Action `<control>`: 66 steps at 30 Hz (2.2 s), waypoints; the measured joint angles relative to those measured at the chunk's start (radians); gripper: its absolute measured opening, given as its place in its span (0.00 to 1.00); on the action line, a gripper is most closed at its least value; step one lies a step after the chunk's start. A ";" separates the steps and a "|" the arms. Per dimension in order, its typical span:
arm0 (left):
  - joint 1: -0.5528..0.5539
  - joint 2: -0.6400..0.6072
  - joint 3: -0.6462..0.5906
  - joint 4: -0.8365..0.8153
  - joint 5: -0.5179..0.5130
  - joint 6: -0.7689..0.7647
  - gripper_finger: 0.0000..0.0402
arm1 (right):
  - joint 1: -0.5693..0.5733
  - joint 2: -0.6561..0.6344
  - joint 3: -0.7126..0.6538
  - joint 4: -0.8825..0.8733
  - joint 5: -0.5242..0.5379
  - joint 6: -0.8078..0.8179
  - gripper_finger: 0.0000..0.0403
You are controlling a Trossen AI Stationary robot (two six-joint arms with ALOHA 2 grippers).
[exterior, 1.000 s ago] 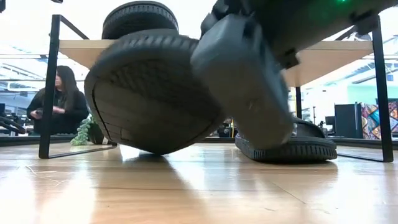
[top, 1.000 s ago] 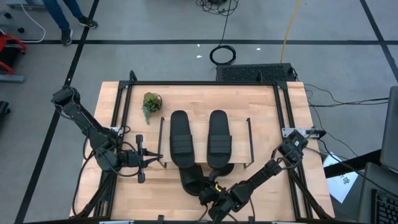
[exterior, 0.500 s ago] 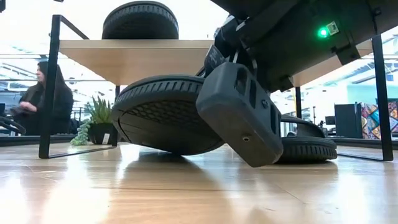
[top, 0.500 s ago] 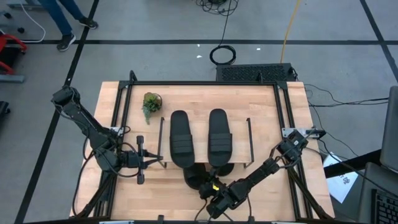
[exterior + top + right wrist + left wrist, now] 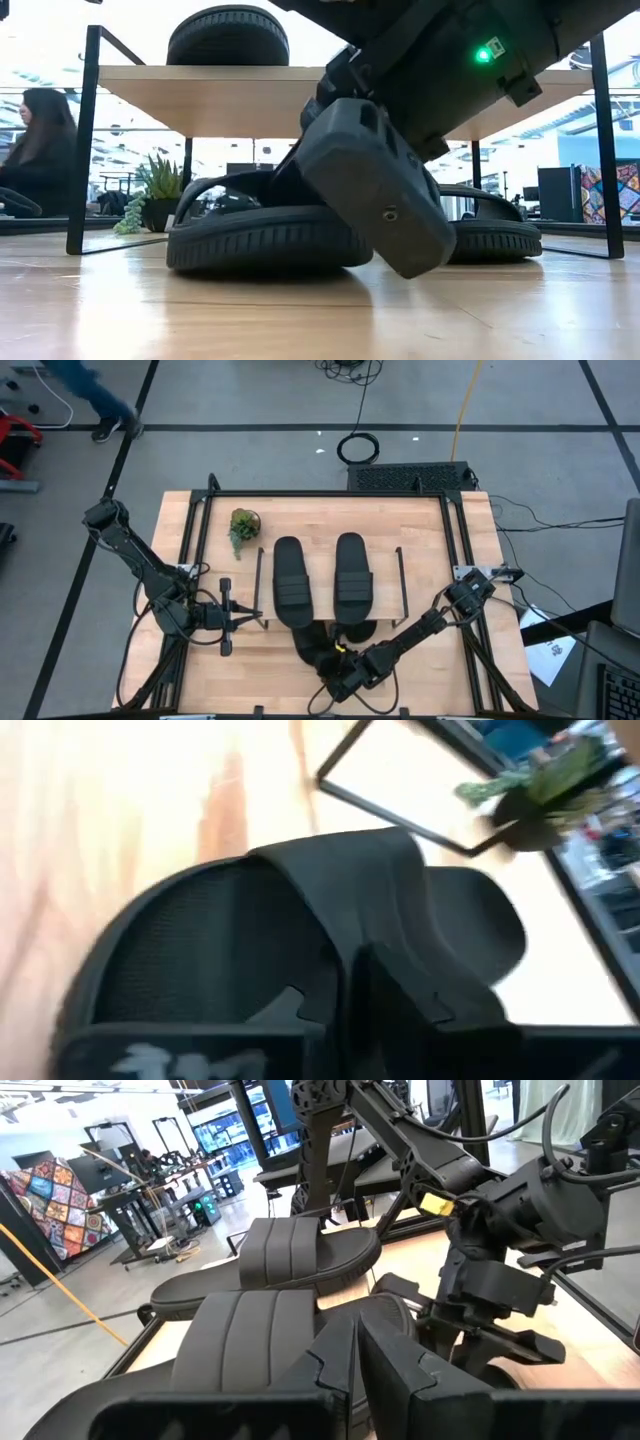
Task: Pick and place slides into the shelf
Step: Put the black slipper under the shelf
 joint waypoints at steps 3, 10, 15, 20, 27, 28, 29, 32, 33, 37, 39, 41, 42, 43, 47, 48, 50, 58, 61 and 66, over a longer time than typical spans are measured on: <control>0.000 0.000 0.000 0.000 0.000 0.000 0.06 | -0.003 -0.001 0.000 -0.002 -0.042 0.006 0.16; 0.000 0.000 0.000 0.000 0.000 -0.002 0.06 | 0.007 -0.007 -0.001 0.001 -0.073 0.013 0.36; 0.000 0.000 0.000 0.000 0.000 0.002 0.06 | 0.027 -0.024 -0.003 0.013 -0.079 -0.026 0.47; 0.000 0.000 0.000 0.000 0.021 0.025 0.06 | 0.052 -0.045 -0.004 0.030 -0.065 -0.077 0.49; -0.022 0.000 0.000 -0.001 0.203 0.046 0.06 | 0.101 -0.089 -0.004 0.061 0.077 -0.188 0.44; -0.030 0.001 0.000 -0.001 0.232 0.045 0.06 | 0.111 -0.098 -0.004 0.060 0.109 -0.200 0.43; -0.038 0.005 0.000 0.001 0.260 0.043 0.06 | 0.121 -0.108 -0.004 0.059 0.140 -0.219 0.42; -0.059 0.047 0.000 0.014 0.330 0.040 0.06 | 0.151 -0.143 -0.004 0.056 0.186 -0.286 0.38; -0.064 0.069 0.000 0.029 0.343 0.040 0.06 | 0.161 -0.157 -0.004 0.049 0.194 -0.307 0.35; -0.084 0.186 0.000 0.085 0.380 0.036 0.06 | 0.201 -0.215 -0.004 0.014 0.191 -0.368 0.23; -0.091 0.256 0.000 0.107 0.403 0.024 0.06 | 0.218 -0.250 -0.004 -0.043 0.191 -0.367 0.16; -0.097 0.327 0.000 0.126 0.423 0.017 0.06 | 0.232 -0.289 -0.008 -0.138 0.190 -0.308 0.08; -0.097 0.363 0.000 0.138 0.424 0.011 0.06 | 0.236 -0.313 -0.018 -0.192 0.175 -0.260 0.04; -0.097 0.403 0.000 0.163 0.423 0.003 0.06 | 0.237 -0.339 -0.033 -0.238 0.145 -0.208 0.02; -0.077 0.550 0.009 0.371 0.400 -0.002 0.06 | 0.238 -0.440 -0.150 -0.298 0.088 -0.056 0.01; -0.068 0.586 0.017 0.422 0.400 -0.004 0.06 | 0.237 -0.466 -0.188 -0.297 0.090 -0.046 0.00; -0.043 0.650 0.046 0.468 0.401 -0.044 0.06 | 0.232 -0.521 -0.266 -0.294 0.080 -0.025 0.00; 0.071 0.812 0.207 0.275 0.404 -0.147 0.03 | 0.171 -0.756 -0.670 0.135 -0.194 -0.061 0.00; 0.104 0.835 0.225 0.227 0.404 -0.187 0.01 | 0.123 -0.773 -0.844 0.516 -0.377 -0.146 0.00; 0.125 0.838 0.226 0.190 0.423 -0.242 0.03 | 0.062 -0.744 -0.979 0.878 -0.537 -0.188 0.00</control>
